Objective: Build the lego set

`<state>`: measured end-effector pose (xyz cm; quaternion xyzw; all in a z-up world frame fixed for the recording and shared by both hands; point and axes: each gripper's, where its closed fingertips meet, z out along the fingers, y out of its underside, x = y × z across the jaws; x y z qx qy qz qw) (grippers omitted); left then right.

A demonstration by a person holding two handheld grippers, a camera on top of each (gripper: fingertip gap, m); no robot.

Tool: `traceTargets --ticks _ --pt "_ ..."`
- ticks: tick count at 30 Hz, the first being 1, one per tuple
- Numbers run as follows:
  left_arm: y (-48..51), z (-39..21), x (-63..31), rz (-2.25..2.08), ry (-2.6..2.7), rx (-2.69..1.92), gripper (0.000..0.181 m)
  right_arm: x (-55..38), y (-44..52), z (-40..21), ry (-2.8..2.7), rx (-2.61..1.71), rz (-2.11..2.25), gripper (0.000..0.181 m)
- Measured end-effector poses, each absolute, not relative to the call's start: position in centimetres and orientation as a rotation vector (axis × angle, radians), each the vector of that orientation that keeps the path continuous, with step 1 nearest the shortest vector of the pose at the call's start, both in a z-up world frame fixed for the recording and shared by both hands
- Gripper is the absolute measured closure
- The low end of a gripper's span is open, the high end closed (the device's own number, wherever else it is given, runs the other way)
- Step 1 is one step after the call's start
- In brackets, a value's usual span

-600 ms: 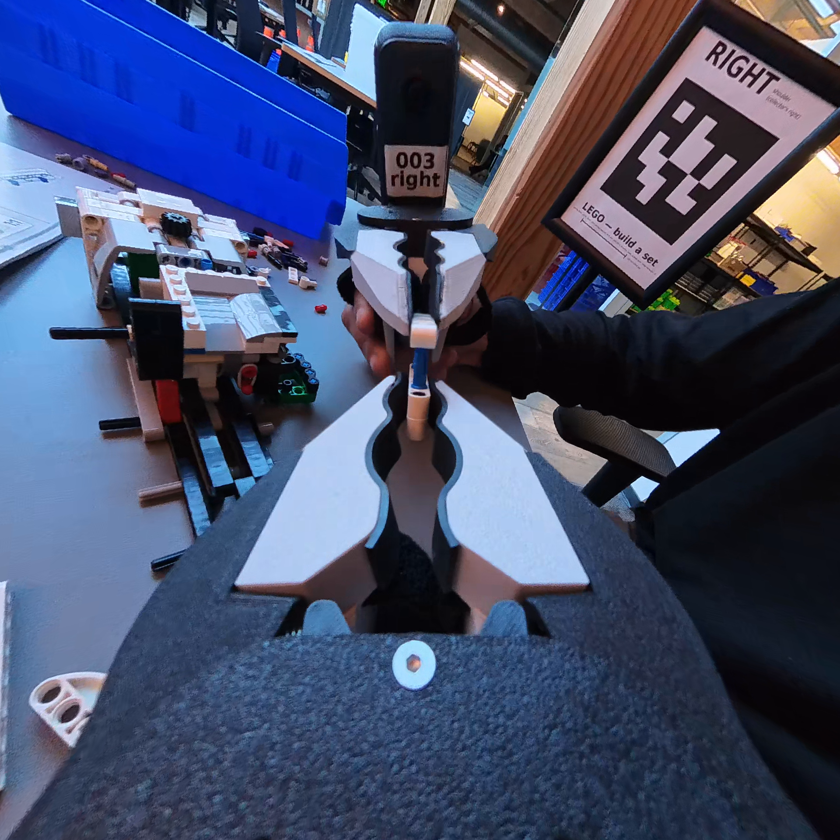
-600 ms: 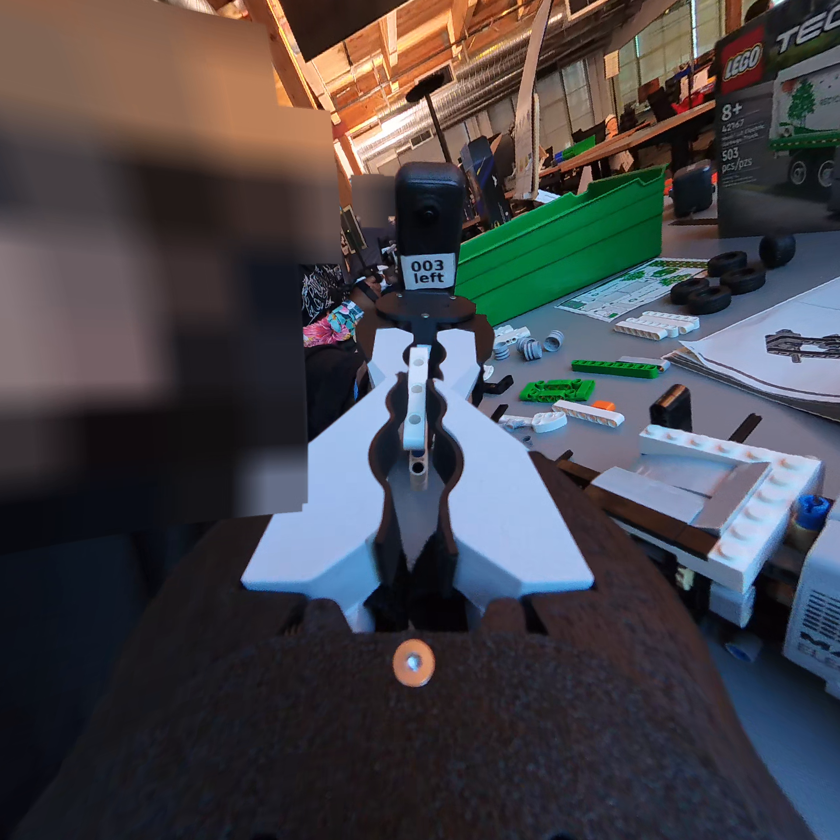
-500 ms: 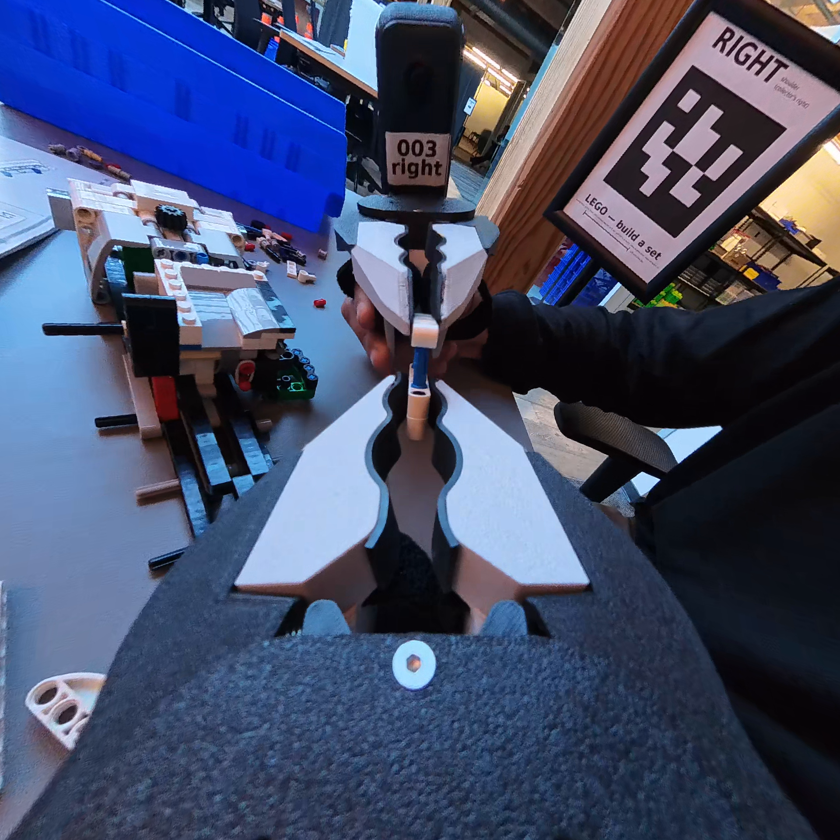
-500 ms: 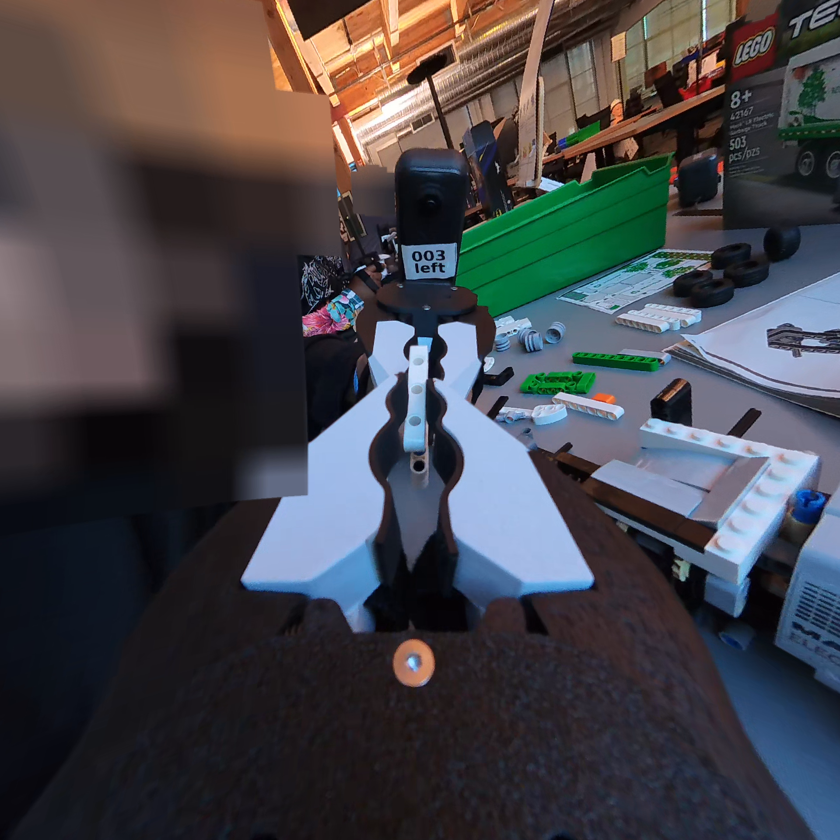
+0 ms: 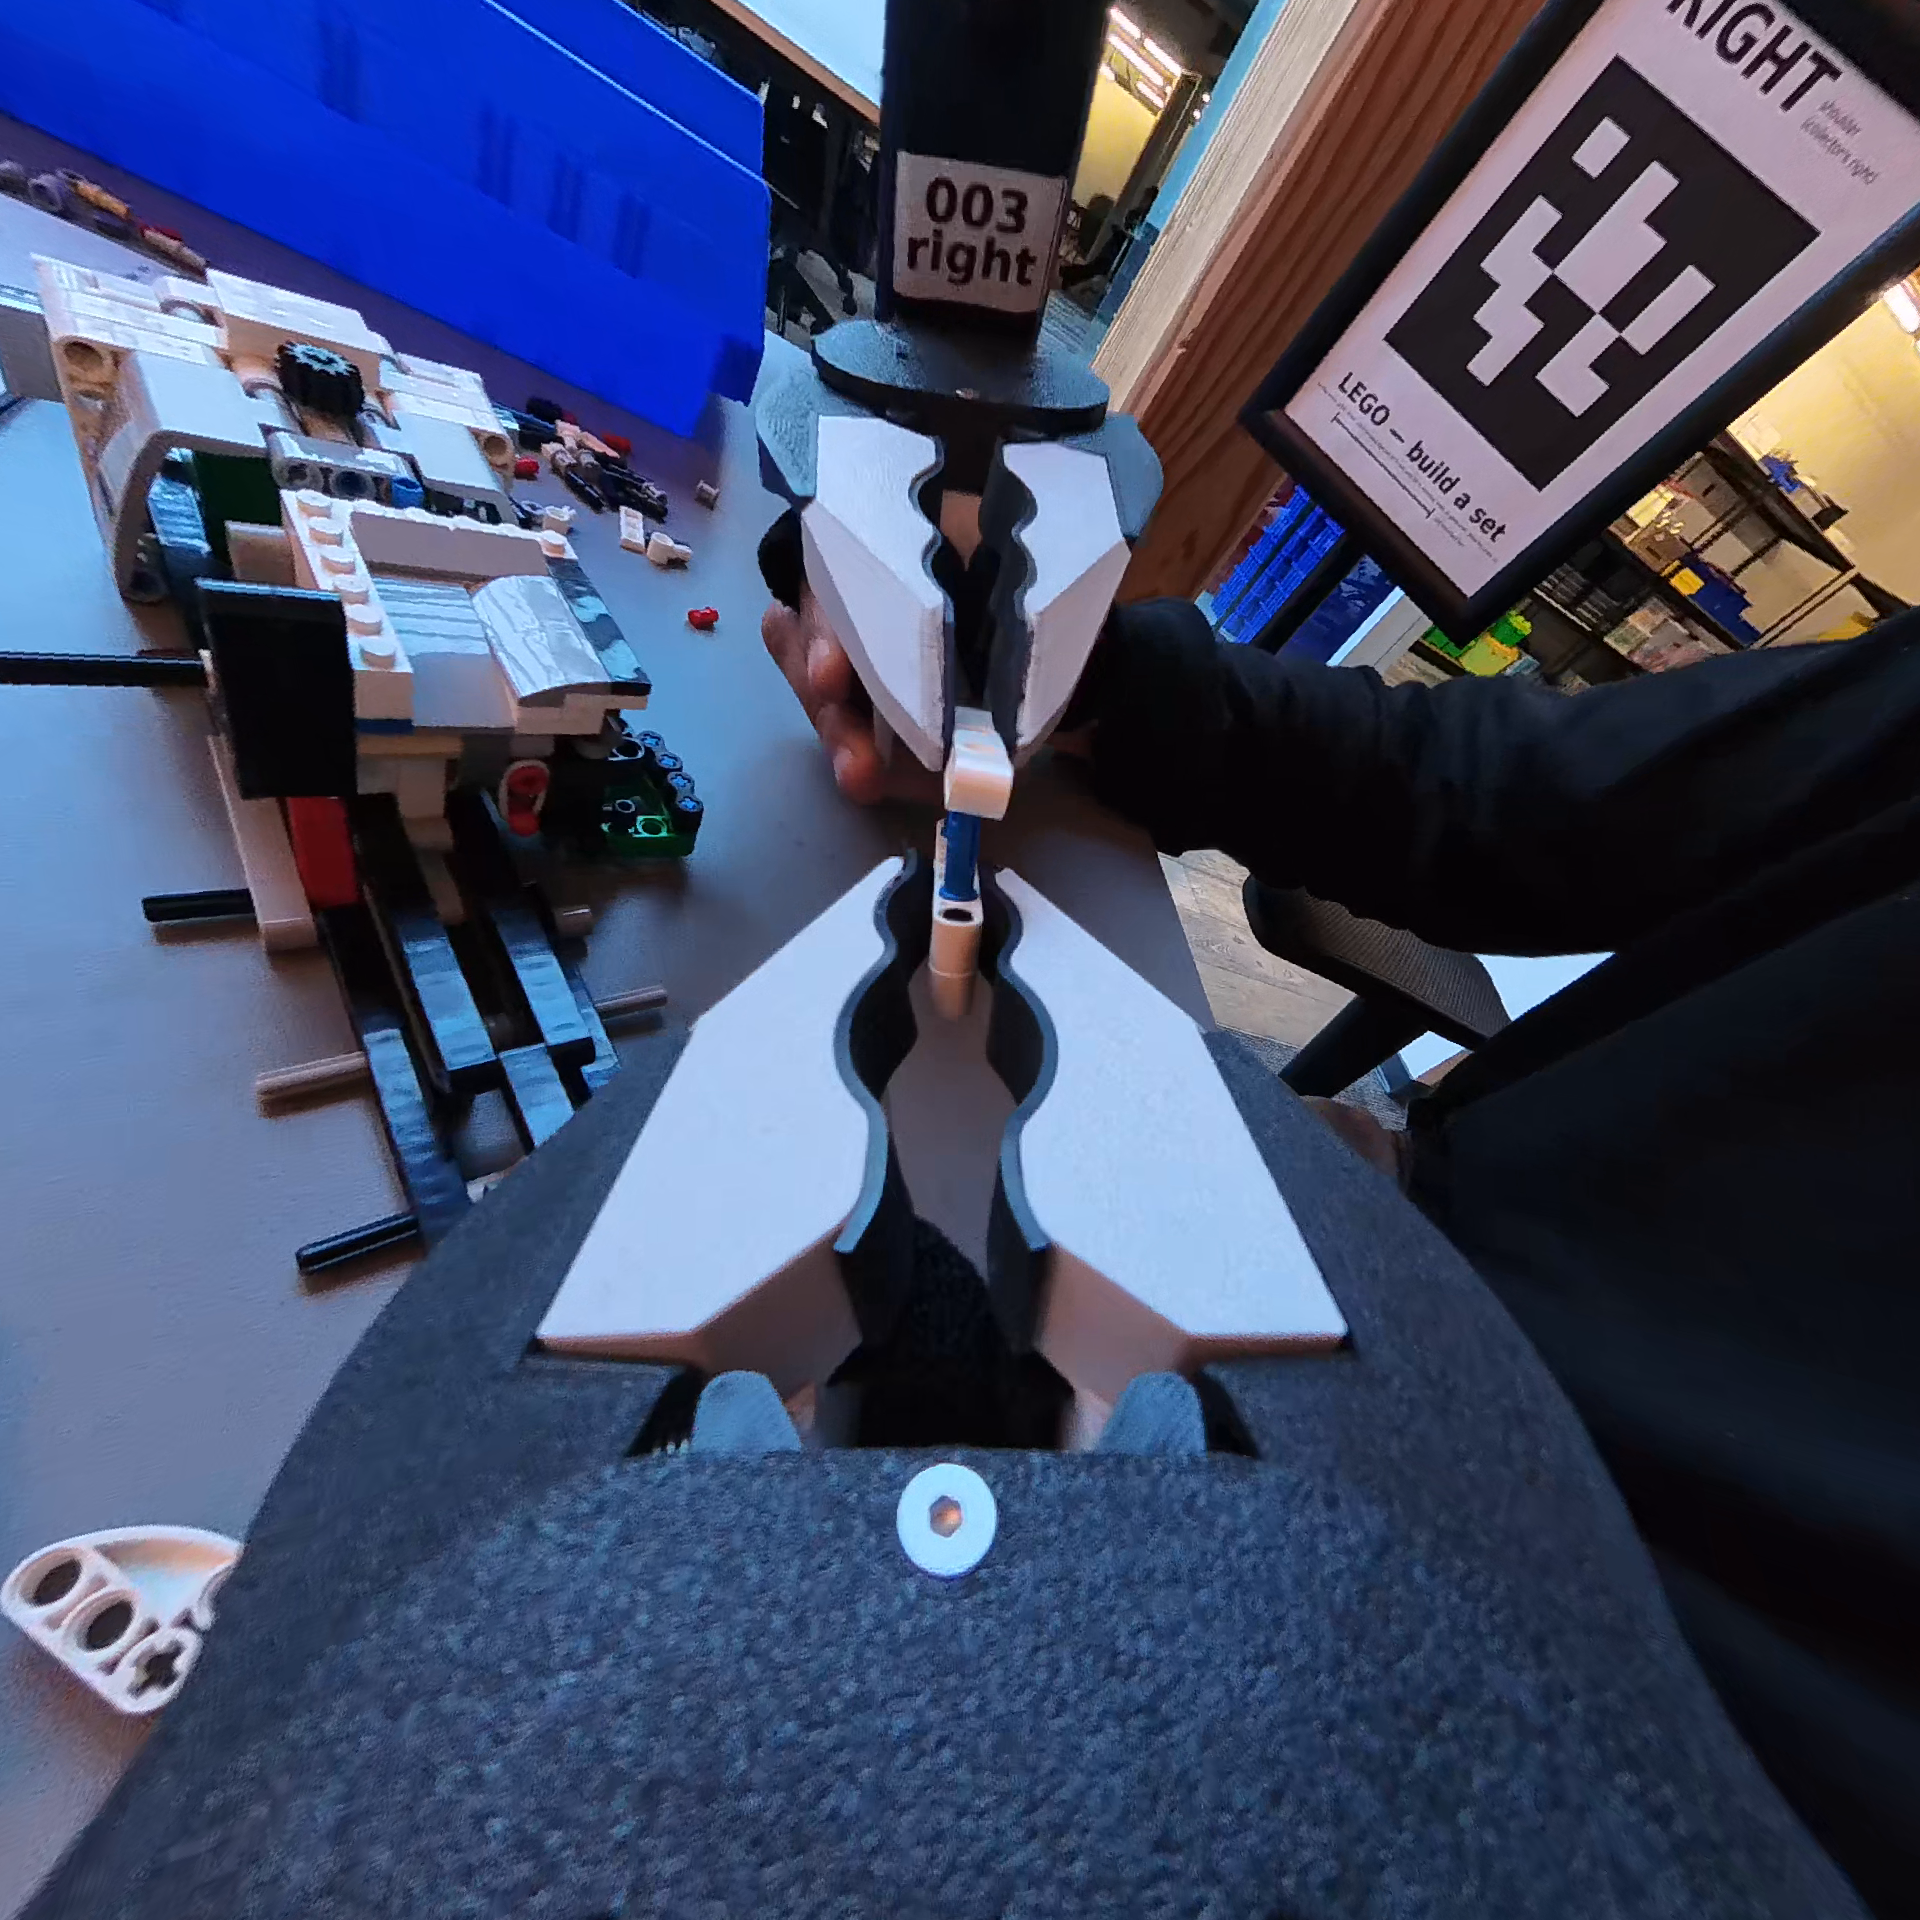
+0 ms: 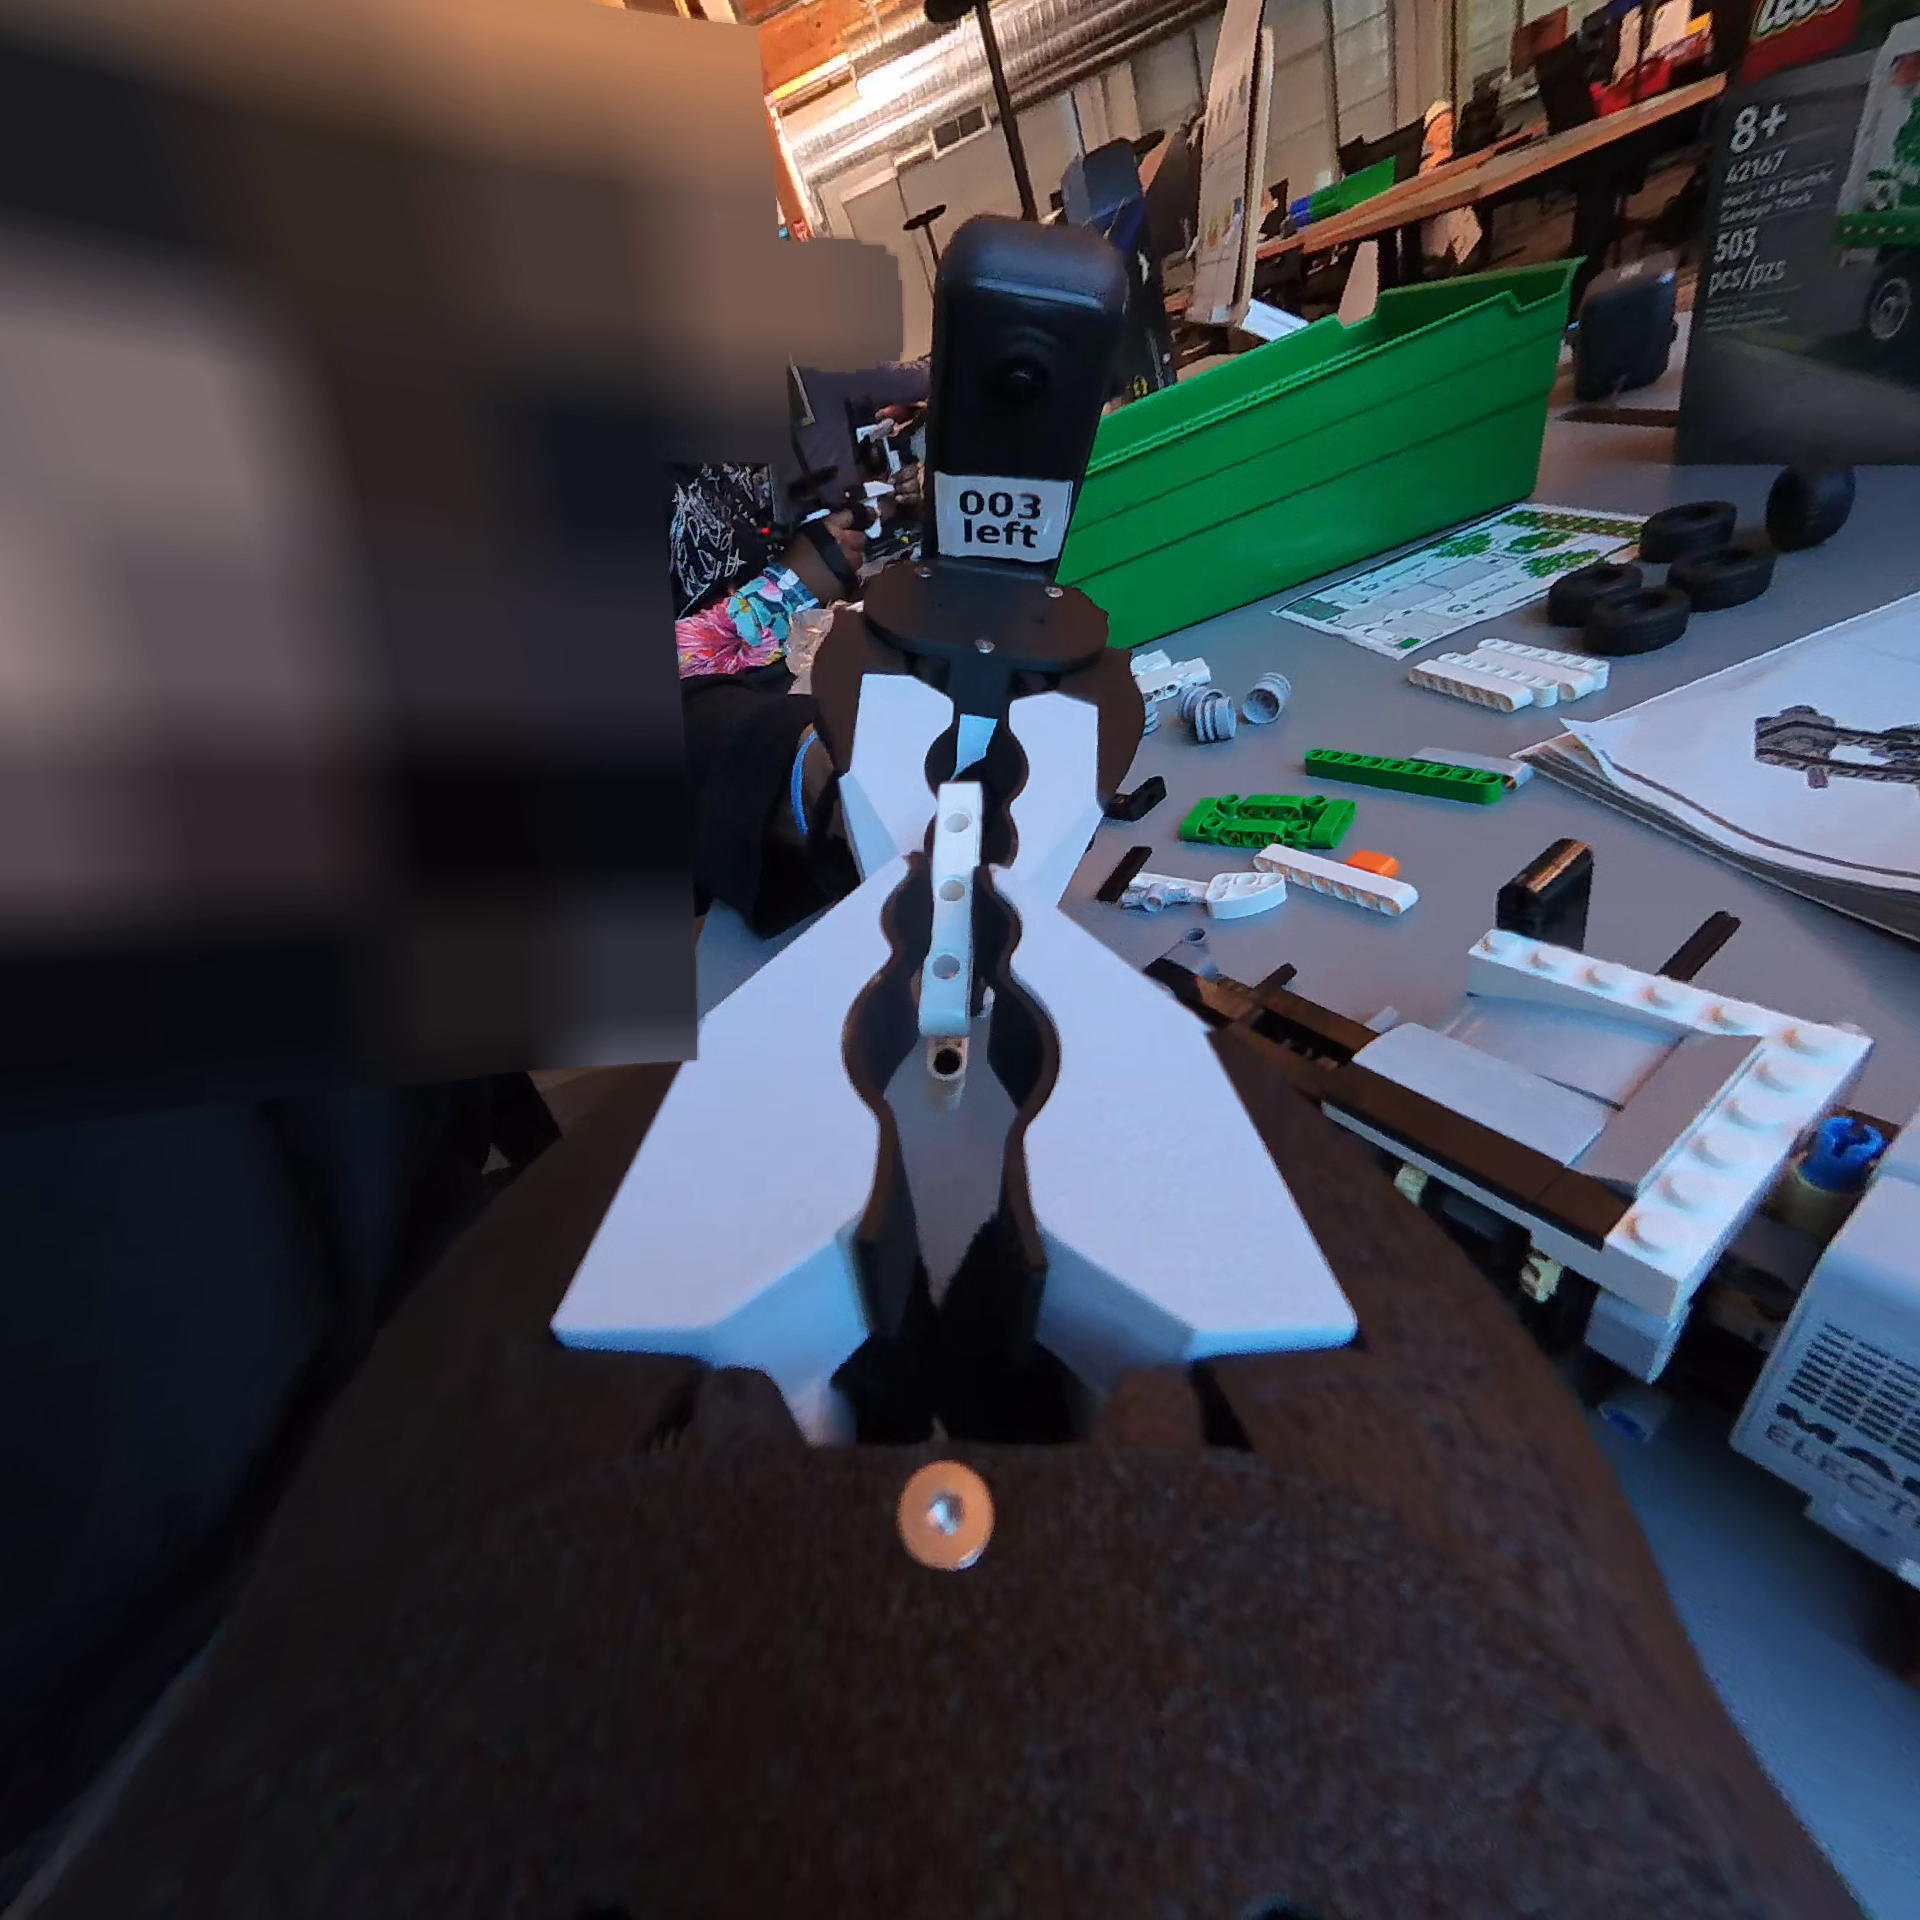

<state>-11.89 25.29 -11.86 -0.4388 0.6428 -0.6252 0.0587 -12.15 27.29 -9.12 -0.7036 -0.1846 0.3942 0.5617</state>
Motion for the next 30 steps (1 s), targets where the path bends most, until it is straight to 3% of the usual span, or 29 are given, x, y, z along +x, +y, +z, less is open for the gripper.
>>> traceTargets --ticks 8,30 --pt "24.7 -13.3 -12.2 -1.713 2.073 -1.27 0.175 -12.6 26.6 -10.3 -0.444 -1.768 1.047 0.175" --pt "24.2 -14.5 -12.3 -1.637 2.148 -1.3 0.175 -12.8 26.3 -11.6 -0.562 -1.852 0.846 0.174"
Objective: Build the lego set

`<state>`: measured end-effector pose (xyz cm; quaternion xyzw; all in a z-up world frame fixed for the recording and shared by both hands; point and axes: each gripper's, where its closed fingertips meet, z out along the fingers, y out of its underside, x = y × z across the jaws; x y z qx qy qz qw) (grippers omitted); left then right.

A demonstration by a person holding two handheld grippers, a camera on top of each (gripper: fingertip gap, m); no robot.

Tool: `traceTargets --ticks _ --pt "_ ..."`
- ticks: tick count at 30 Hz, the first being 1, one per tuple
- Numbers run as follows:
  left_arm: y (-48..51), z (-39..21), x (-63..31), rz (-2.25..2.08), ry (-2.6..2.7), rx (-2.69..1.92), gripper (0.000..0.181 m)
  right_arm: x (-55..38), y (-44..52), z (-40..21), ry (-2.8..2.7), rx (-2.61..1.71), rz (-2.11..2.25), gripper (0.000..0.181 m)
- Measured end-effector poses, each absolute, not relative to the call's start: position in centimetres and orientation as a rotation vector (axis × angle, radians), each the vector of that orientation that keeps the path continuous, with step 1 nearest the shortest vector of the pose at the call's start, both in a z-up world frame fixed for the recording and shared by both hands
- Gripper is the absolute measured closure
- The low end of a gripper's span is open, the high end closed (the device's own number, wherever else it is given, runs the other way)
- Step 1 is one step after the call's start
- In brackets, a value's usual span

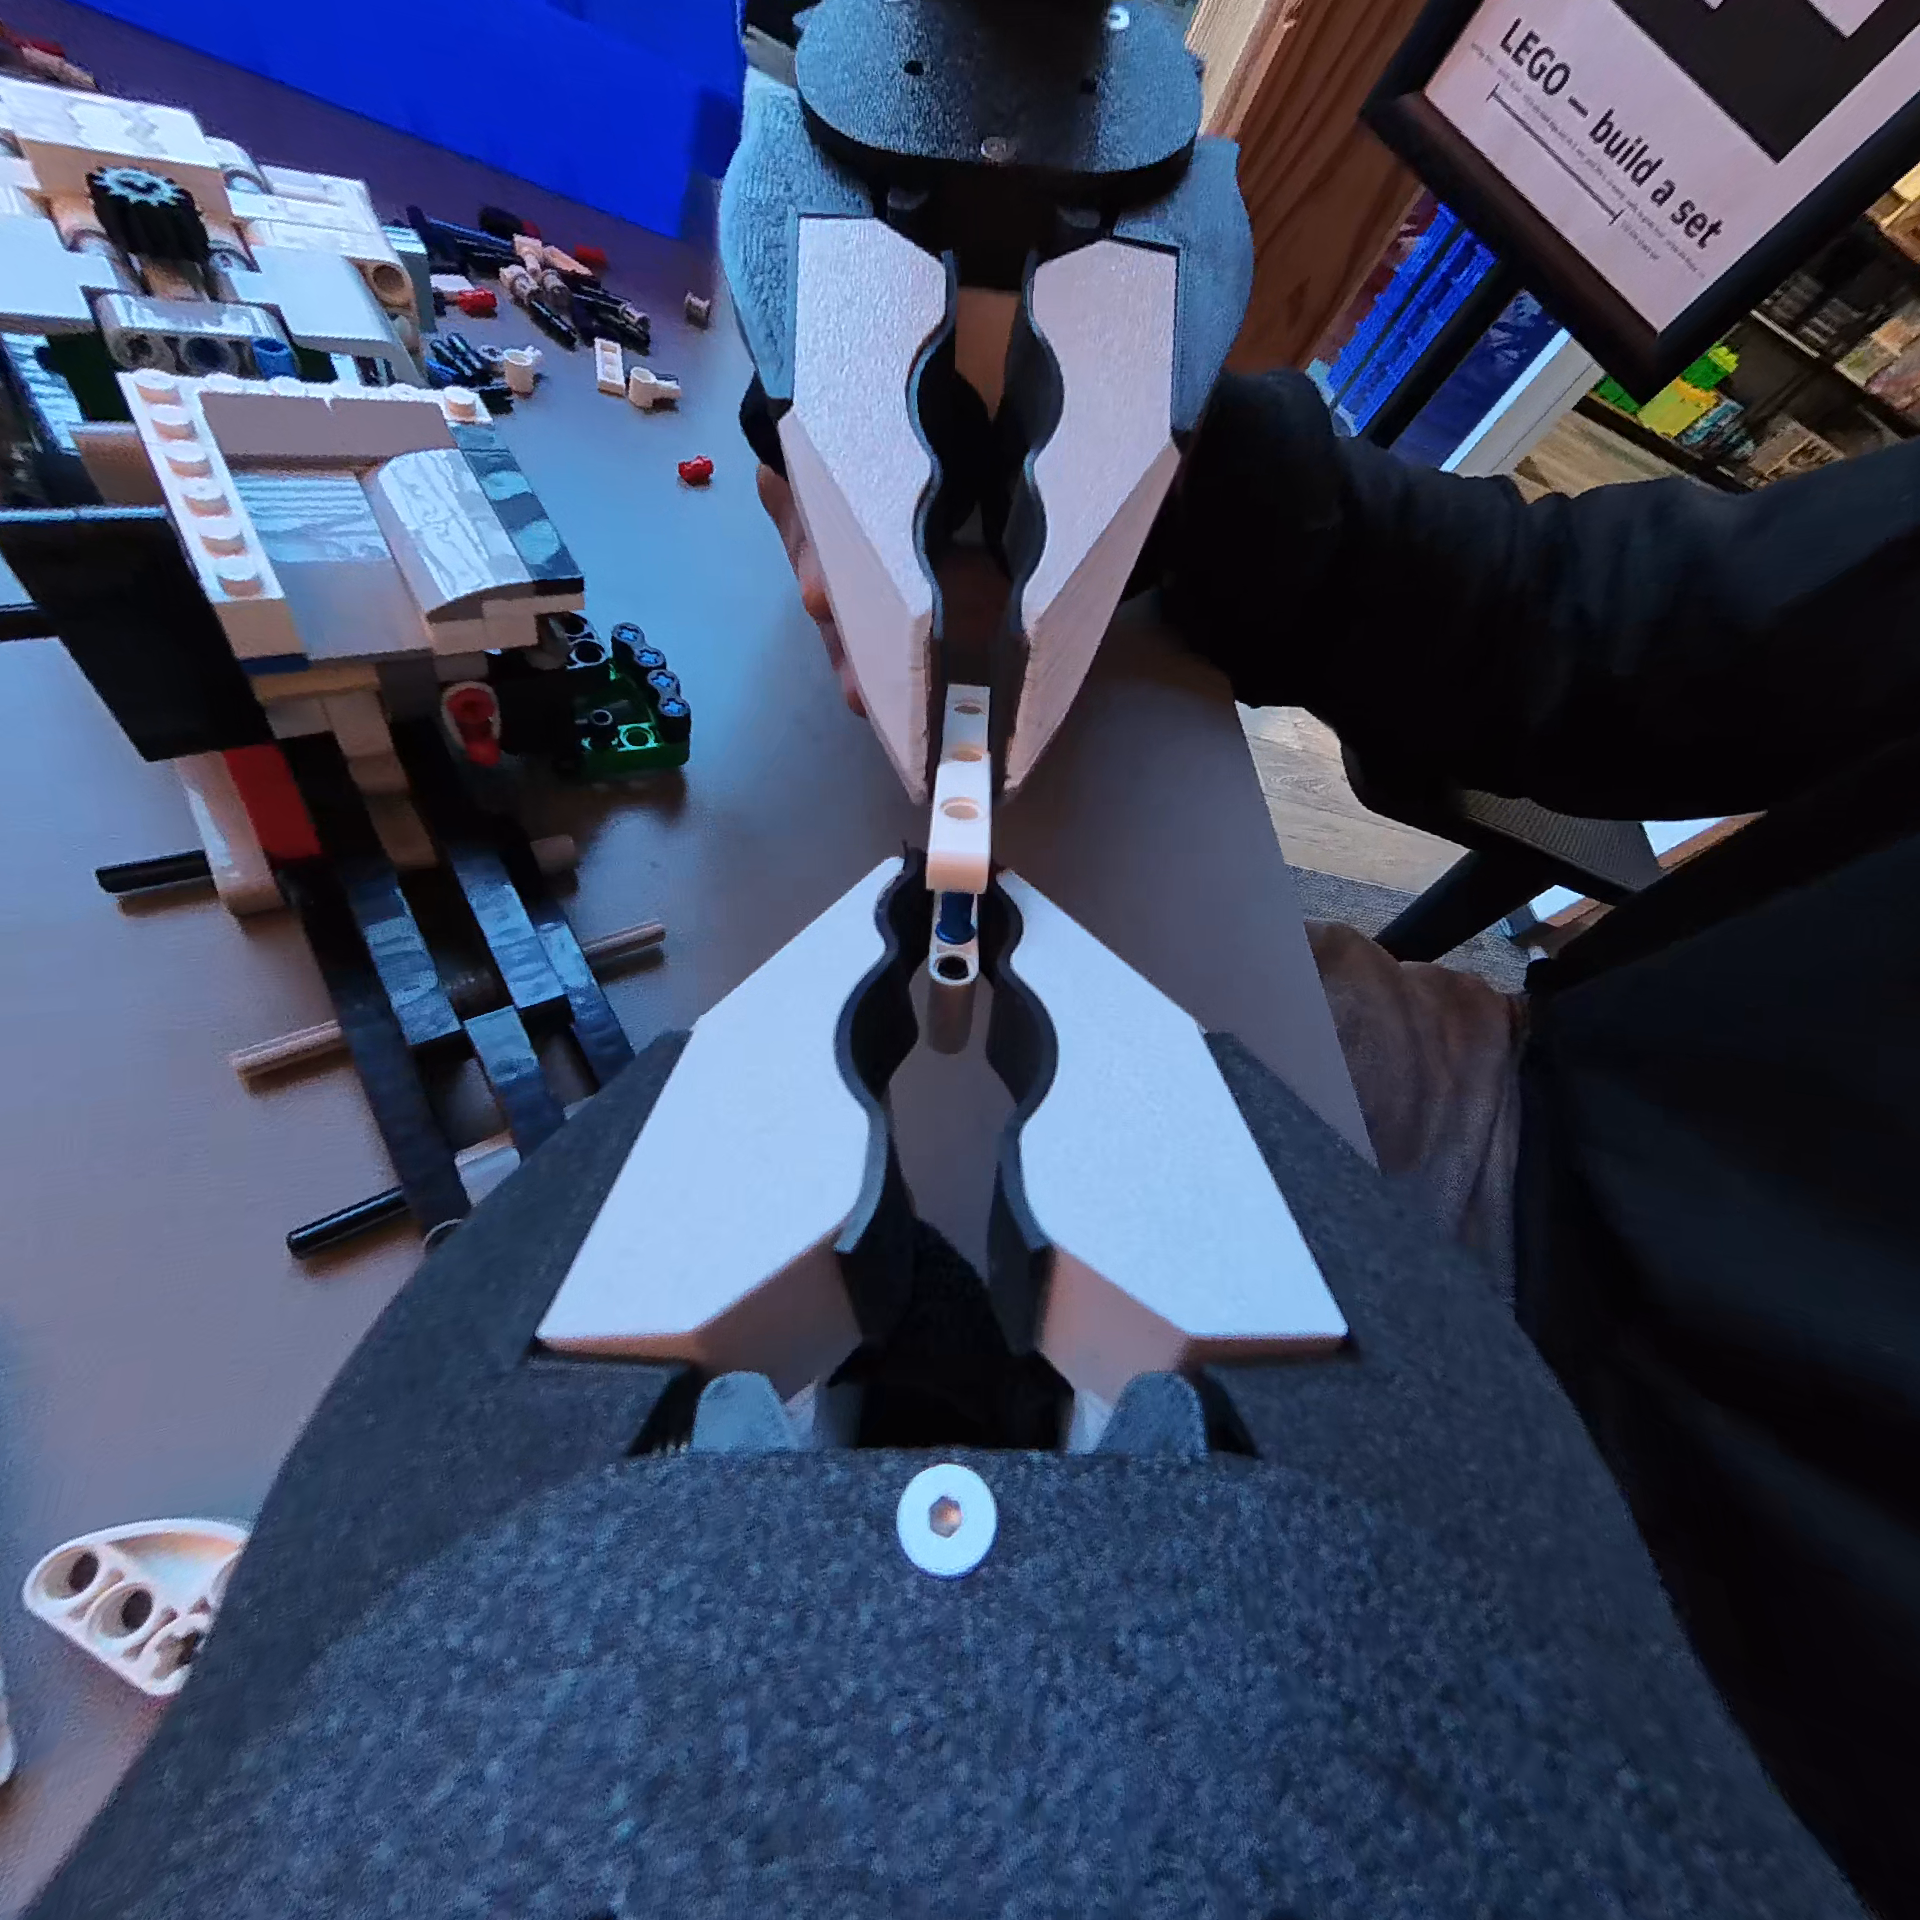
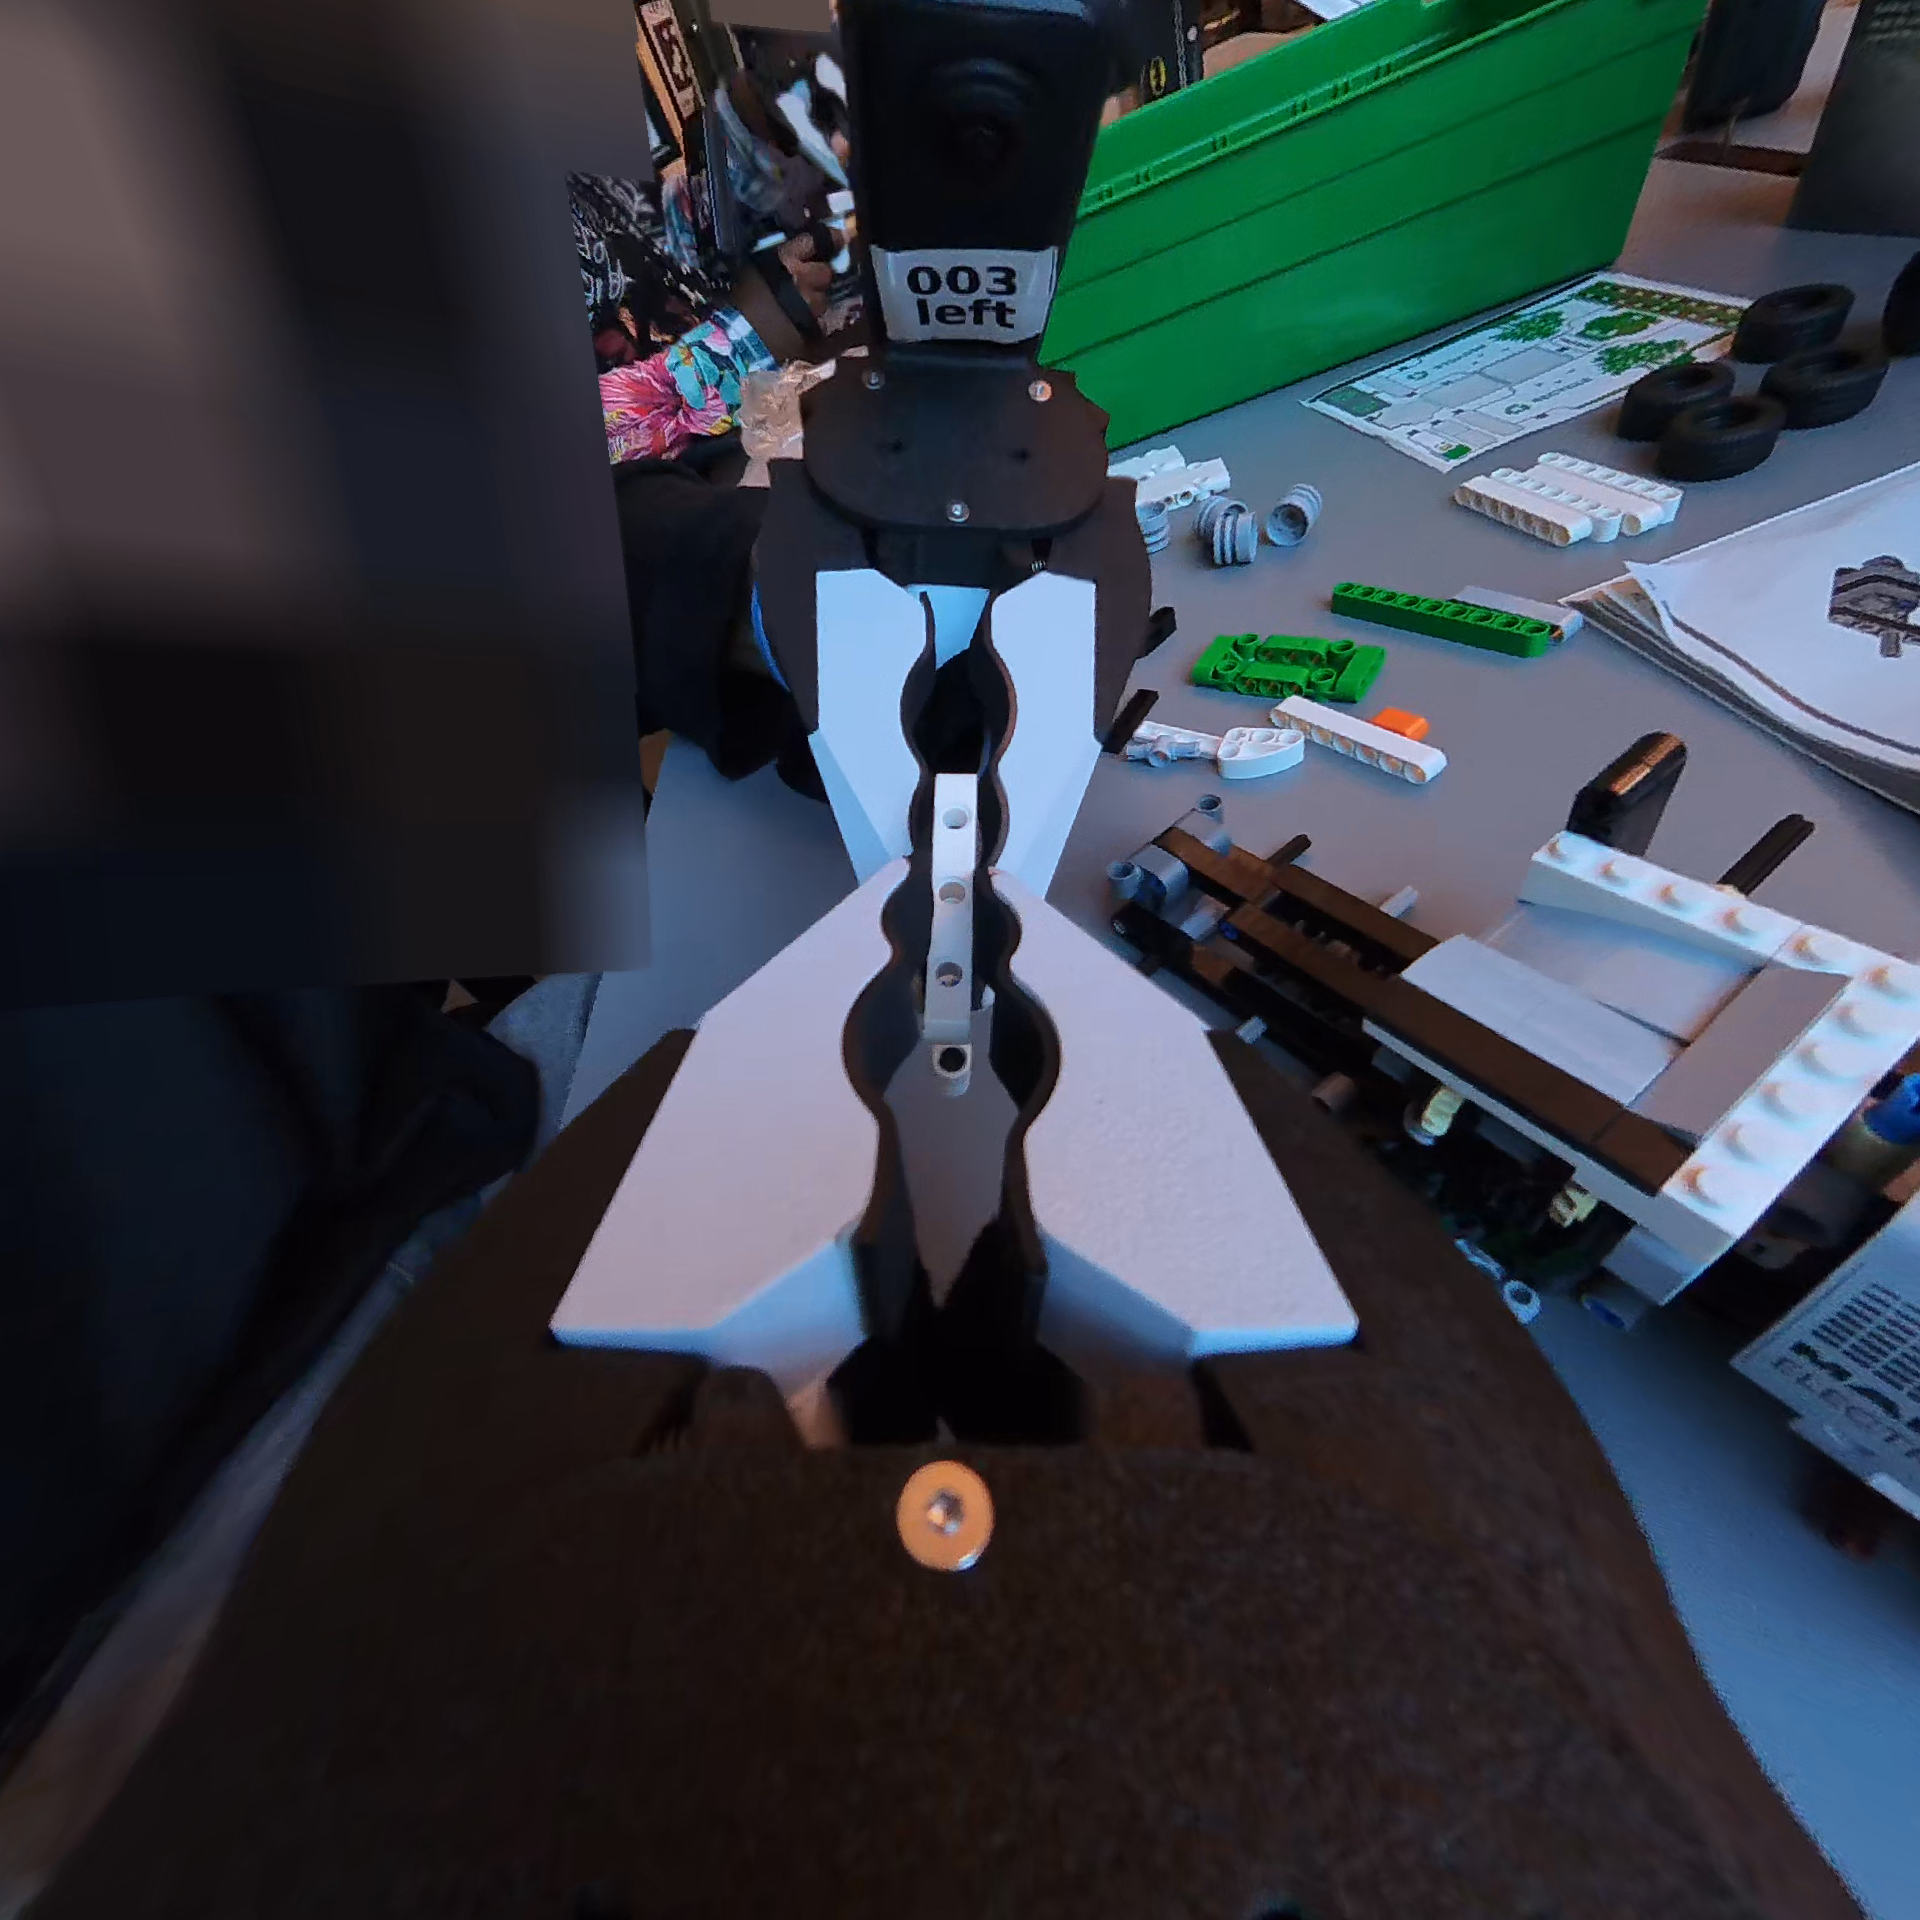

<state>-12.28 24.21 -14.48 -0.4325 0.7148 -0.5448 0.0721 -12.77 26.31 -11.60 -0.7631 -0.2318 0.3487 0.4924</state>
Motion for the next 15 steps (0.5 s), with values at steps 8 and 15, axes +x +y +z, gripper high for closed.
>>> traceTargets --ticks 8,15 --pt "24.3 -13.6 -12.2 -1.629 2.095 -1.213 0.175 -12.9 26.4 -10.6 -0.551 -1.827 0.814 0.174" --pt "24.2 -13.2 -12.2 -1.656 2.076 -1.191 0.174 -12.9 26.4 -10.4 -0.548 -1.834 0.8 0.174"
